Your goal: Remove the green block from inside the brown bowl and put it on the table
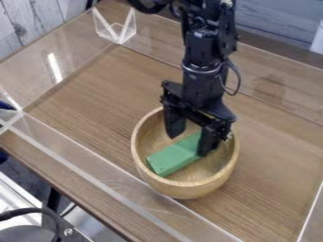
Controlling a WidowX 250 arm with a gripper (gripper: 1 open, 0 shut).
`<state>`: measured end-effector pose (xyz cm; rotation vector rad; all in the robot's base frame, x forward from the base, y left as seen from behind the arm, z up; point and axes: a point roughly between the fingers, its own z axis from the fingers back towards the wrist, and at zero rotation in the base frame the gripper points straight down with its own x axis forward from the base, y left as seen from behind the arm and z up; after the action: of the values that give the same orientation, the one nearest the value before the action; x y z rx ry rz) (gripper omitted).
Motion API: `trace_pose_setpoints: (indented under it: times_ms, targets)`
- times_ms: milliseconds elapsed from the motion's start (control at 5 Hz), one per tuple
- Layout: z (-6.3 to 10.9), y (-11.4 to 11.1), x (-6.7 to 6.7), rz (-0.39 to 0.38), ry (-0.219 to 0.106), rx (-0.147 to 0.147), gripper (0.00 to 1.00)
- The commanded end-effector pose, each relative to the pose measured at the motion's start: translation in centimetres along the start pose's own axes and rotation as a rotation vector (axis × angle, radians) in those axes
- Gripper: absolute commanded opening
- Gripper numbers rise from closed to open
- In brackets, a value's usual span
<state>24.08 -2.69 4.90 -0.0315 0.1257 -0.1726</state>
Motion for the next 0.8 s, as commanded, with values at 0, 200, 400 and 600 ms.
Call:
trace_pose_setpoints:
  times_ms: [0,200,400,600]
  targets:
    - [0.4,0.1,0.6,-0.004,-0.034,0.007,1.00]
    - [-0.3,0.2,0.7,-0.003,-0.020,0.007,1.00]
    - [-0.8,0.3,0.8,-0.001,-0.008,0.006,1.00]
    - [-1.2,0.4,0.9,0.002,-0.001,0.004,0.00]
